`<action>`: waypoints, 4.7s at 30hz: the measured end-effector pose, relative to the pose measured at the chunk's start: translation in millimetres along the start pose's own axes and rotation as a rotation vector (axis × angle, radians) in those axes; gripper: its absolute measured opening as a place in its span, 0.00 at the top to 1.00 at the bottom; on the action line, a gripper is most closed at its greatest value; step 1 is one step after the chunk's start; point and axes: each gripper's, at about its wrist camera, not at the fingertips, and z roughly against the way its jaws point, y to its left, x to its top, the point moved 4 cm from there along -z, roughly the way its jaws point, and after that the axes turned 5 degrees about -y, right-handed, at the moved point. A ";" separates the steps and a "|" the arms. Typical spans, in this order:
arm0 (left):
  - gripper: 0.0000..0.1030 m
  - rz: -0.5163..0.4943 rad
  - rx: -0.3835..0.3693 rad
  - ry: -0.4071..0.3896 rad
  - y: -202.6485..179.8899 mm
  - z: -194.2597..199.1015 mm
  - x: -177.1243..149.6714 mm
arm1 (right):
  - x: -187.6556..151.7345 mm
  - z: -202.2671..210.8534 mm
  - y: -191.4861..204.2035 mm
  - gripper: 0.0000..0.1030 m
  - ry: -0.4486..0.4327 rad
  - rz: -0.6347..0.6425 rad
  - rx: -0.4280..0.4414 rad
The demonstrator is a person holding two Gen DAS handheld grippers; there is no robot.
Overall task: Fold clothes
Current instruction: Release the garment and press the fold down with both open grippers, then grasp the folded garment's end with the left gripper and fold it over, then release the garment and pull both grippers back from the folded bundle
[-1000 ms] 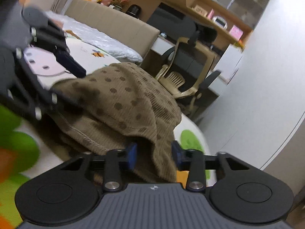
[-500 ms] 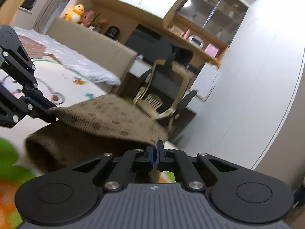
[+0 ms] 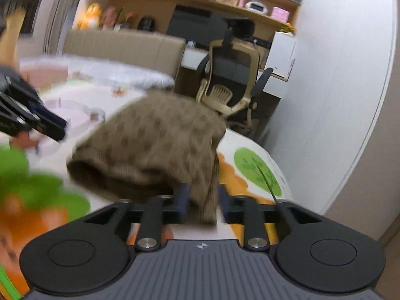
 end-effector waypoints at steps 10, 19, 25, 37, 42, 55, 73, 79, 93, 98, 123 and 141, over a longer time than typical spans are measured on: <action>0.49 0.359 -0.047 -0.102 82.7 -82.3 83.8 | 24.2 -99.3 -9.6 0.24 0.080 -0.275 0.226; 0.49 0.318 -0.156 0.040 65.0 -152.6 71.0 | -11.3 -129.1 -31.0 0.07 0.216 -0.359 0.241; 0.49 0.301 -0.193 0.050 57.4 -162.1 66.3 | 5.4 -105.8 -51.2 0.07 0.163 -0.302 0.193; 0.34 0.273 -0.228 0.036 57.8 -150.5 70.9 | 44.0 -199.4 -78.5 0.02 0.153 -0.272 0.044; 0.12 0.329 -0.206 -0.024 82.8 -124.4 78.3 | 13.3 -230.1 -66.3 0.02 0.247 -0.062 -0.090; 0.29 0.599 -0.122 0.118 133.0 -165.4 37.6 | 29.6 -139.1 -63.4 0.03 0.122 -0.238 0.090; 0.16 0.714 -0.226 0.146 123.4 -140.4 12.6 | 12.5 -113.4 -49.9 0.00 0.204 -0.316 0.114; 0.17 0.837 -0.276 0.117 119.5 -157.4 0.4 | -8.6 -142.1 -56.9 0.02 0.292 -0.253 0.007; 0.43 0.798 -0.138 0.032 173.1 -116.5 -2.2 | 39.6 -204.3 46.0 0.08 0.221 -0.098 0.137; 0.43 0.804 0.052 -0.027 252.9 -57.3 -20.8 | 84.7 -257.2 148.9 0.07 0.141 0.041 0.260; 0.41 0.667 0.108 -0.085 360.8 -62.2 15.2 | 80.2 -246.5 191.1 0.02 0.170 0.047 0.248; 0.15 0.603 0.176 -0.062 271.3 24.9 -28.6 | 95.2 -232.1 171.2 0.00 0.104 -0.087 0.280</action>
